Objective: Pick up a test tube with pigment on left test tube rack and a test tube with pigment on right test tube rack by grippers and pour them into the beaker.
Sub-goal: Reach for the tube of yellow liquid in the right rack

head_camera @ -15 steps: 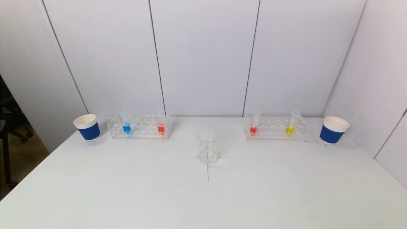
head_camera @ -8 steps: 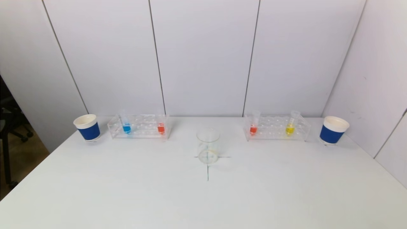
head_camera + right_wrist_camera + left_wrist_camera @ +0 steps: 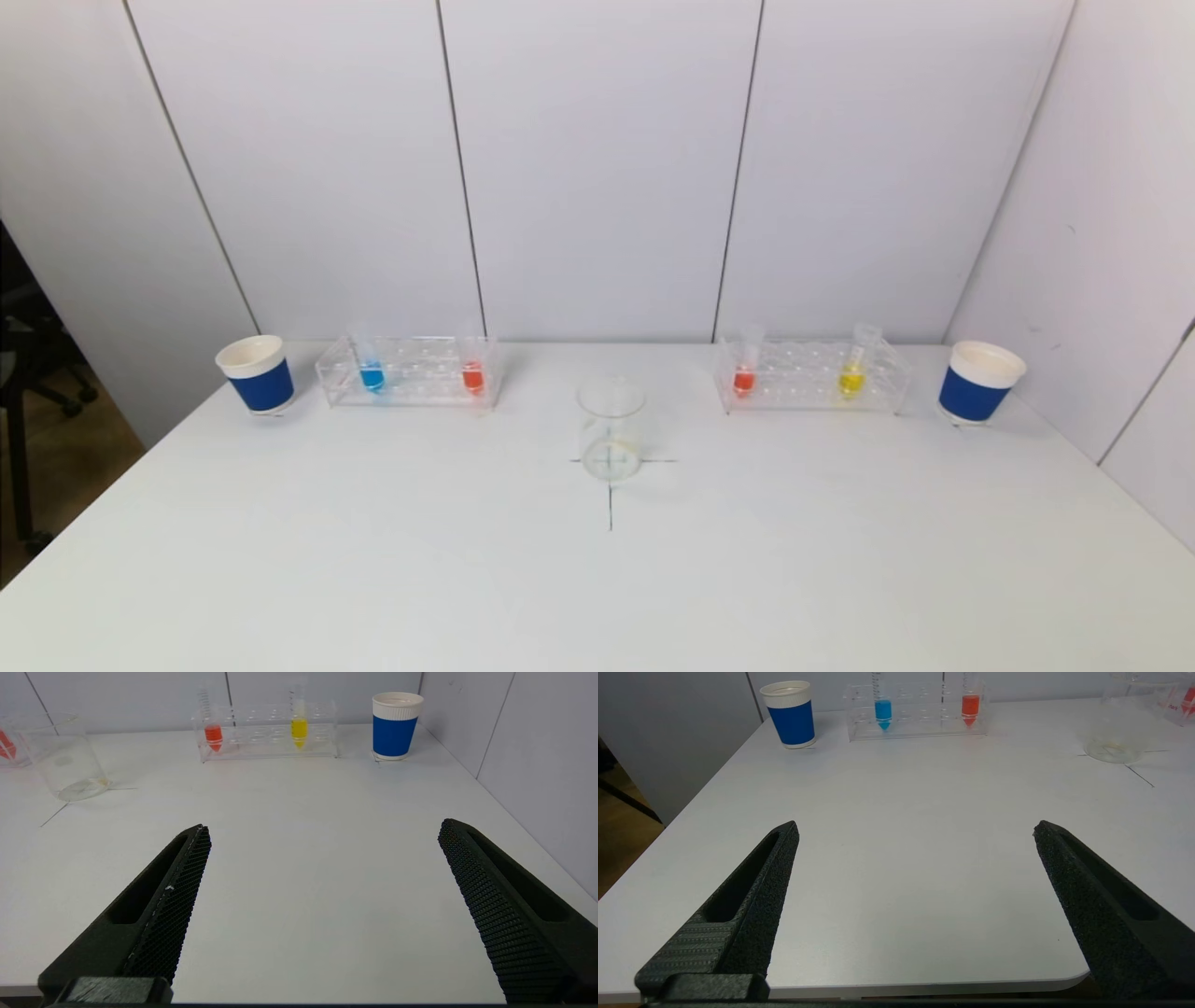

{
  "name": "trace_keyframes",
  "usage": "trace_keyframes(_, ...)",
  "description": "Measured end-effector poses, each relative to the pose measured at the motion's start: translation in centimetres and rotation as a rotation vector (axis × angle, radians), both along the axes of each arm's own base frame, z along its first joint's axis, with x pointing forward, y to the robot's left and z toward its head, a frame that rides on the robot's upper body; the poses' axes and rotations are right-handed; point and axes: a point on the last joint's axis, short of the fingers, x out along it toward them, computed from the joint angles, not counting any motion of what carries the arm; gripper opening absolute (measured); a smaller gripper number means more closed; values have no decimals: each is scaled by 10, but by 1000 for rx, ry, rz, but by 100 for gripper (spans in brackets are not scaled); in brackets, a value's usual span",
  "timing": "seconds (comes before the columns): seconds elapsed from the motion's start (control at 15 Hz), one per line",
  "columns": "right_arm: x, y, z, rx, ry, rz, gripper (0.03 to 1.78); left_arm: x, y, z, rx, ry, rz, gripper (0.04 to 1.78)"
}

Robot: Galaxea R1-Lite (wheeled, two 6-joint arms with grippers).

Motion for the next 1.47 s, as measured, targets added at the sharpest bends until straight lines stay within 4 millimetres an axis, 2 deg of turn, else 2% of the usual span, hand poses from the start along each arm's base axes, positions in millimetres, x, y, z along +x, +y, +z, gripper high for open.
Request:
trace_keyframes(0.47, -2, 0, 5, -5, -20, -8, 177, 0, 0, 0, -1, 0, 0, 176)
trace_keyframes(0.87, -13, 0, 29, -5, -43, -10, 177, 0, 0, 0, 0, 0, 0, 176)
trace_keyframes(1.2, -19, 0, 69, -4, -71, -5, 177, 0, 0, 0, 0, 0, 0, 176)
trace_keyframes(1.47, -7, 0, 107, -2, -74, 14, 177, 0, 0, 0, -1, 0, 0, 176)
